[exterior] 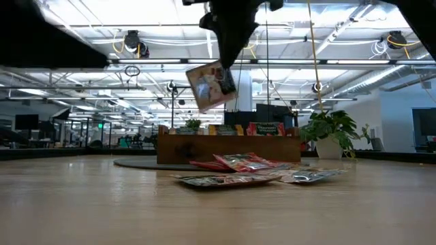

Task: Pick & Place Tea
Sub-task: Put the brown tea bag into the left section of the wooden organizer

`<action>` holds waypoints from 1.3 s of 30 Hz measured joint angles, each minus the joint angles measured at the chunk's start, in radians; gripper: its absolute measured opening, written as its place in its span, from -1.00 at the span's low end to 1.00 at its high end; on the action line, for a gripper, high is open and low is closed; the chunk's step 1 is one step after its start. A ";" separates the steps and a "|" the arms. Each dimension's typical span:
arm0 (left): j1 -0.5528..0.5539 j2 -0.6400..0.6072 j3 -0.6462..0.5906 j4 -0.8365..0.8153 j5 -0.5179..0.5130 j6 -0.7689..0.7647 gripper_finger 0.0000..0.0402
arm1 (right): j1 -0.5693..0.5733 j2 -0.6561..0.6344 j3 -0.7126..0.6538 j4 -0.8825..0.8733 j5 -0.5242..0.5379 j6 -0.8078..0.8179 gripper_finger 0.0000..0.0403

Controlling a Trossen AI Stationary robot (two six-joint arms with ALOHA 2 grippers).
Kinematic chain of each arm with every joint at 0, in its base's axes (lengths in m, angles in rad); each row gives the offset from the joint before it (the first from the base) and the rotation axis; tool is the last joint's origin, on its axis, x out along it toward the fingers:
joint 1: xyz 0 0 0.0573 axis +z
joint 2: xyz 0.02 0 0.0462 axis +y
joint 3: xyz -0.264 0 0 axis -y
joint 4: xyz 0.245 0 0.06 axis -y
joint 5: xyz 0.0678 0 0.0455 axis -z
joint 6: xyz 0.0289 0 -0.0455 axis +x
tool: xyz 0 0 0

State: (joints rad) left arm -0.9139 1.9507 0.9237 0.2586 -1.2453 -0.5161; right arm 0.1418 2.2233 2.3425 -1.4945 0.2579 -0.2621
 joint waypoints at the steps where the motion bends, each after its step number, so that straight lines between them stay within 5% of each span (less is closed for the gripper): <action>1: 0.005 0.000 0.000 0.050 -0.029 0.058 -0.56 | 0.021 0.001 0.000 -0.010 0.000 0.013 -1.00; 9: 0.068 -0.001 0.003 0.396 -0.072 0.445 -0.56 | 0.194 0.003 -0.002 0.074 0.093 0.062 -1.00; 21: 0.063 -0.002 0.099 0.296 -0.082 0.586 -0.52 | 0.318 0.004 -0.133 0.155 0.222 0.143 -1.00; 27: 0.057 -0.002 0.103 0.064 -0.019 0.404 0.00 | 0.348 0.004 -0.236 0.196 0.371 0.199 -1.00; 32: 0.091 -0.002 0.103 0.033 -0.009 0.329 0.46 | 0.372 0.004 -0.257 0.259 0.436 0.223 -1.00; 39: 0.141 -0.001 0.103 0.028 0.135 0.309 0.62 | 0.380 0.004 -0.258 0.321 0.501 0.215 -1.00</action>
State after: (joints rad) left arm -0.7730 1.9495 1.0264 0.2870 -1.1105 -0.2069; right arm 0.5220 2.2276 2.0849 -1.1738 0.7593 -0.0474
